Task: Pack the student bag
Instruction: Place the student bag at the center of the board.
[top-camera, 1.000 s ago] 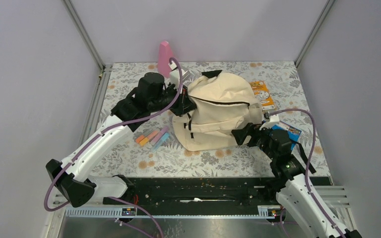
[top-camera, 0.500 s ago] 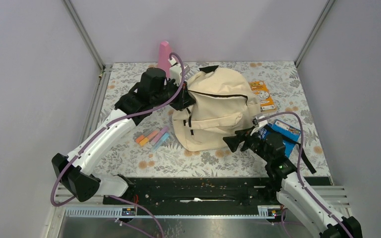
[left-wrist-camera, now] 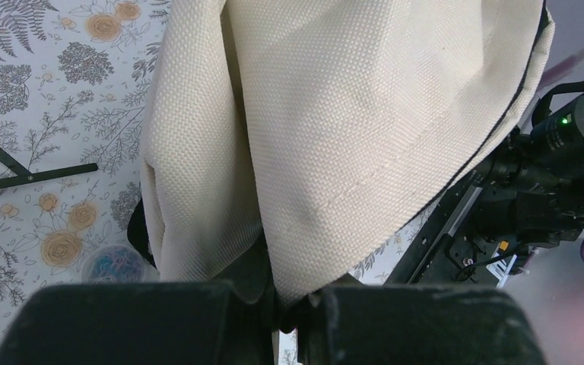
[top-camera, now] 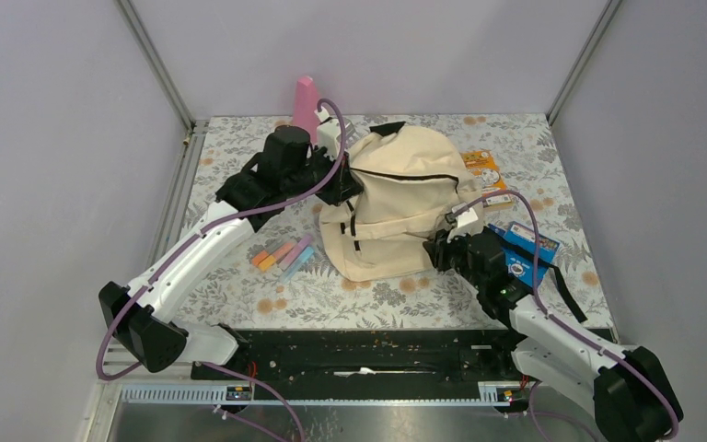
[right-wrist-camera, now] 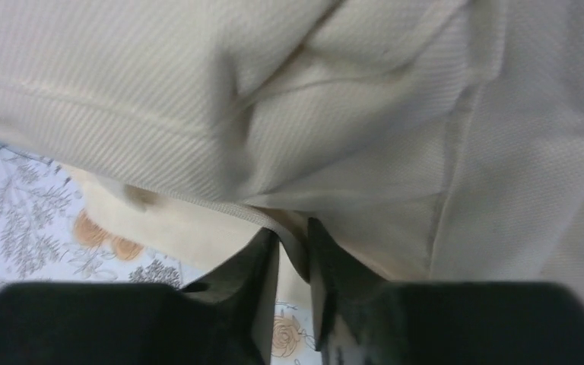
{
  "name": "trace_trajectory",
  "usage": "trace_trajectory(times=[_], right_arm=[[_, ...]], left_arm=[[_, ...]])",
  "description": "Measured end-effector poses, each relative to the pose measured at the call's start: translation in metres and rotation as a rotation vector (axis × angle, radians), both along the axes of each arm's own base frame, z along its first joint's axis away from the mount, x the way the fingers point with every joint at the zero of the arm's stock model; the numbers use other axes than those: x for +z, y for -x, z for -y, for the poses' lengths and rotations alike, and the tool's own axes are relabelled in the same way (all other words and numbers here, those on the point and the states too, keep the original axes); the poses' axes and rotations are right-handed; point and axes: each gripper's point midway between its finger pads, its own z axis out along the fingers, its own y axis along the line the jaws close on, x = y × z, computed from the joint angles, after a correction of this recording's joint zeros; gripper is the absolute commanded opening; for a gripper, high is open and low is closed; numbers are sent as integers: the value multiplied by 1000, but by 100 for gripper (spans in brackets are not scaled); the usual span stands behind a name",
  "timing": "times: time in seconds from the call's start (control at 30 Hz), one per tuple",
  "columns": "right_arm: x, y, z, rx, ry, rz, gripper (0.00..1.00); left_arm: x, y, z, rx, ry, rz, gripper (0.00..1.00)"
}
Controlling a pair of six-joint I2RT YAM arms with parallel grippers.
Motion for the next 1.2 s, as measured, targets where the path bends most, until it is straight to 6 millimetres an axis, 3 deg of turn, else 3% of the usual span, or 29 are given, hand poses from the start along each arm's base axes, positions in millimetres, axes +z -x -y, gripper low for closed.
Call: trace_trajectory(times=[0.07, 0.33, 0.43, 0.53, 0.63, 0.73, 0.83, 0.9, 1.07, 1.13, 1.2], right_arm=[[-2, -7, 5, -41, 25, -14, 0], [21, -17, 19, -154, 77, -67, 0], [50, -14, 38, -232, 98, -39, 0], [94, -11, 59, -308, 128, 9, 0], [133, -6, 71, -343, 152, 36, 0], [154, 0, 81, -363, 181, 35, 0], [149, 6, 89, -380, 223, 1, 0], [136, 9, 93, -394, 251, -30, 0], [70, 15, 98, -421, 312, -158, 2], [45, 19, 100, -430, 333, -213, 19], [30, 23, 101, -441, 338, -247, 48]], left_arm=[[0, 0, 0, -1, -2, 3, 0], [-1, -7, -5, 25, -25, 33, 0], [-1, -10, -7, 39, -32, 40, 0], [-1, -8, -7, 44, -37, 36, 0], [-4, 4, 0, 20, -50, 23, 0], [-6, 23, 13, -24, -45, 5, 0], [-16, 40, 21, -52, -39, -29, 0], [-34, 50, 22, -57, -42, -72, 0], [-103, 70, 21, -30, -65, -216, 0], [-128, 78, 17, -14, -84, -273, 0], [-145, 84, 14, 1, -98, -307, 0]])
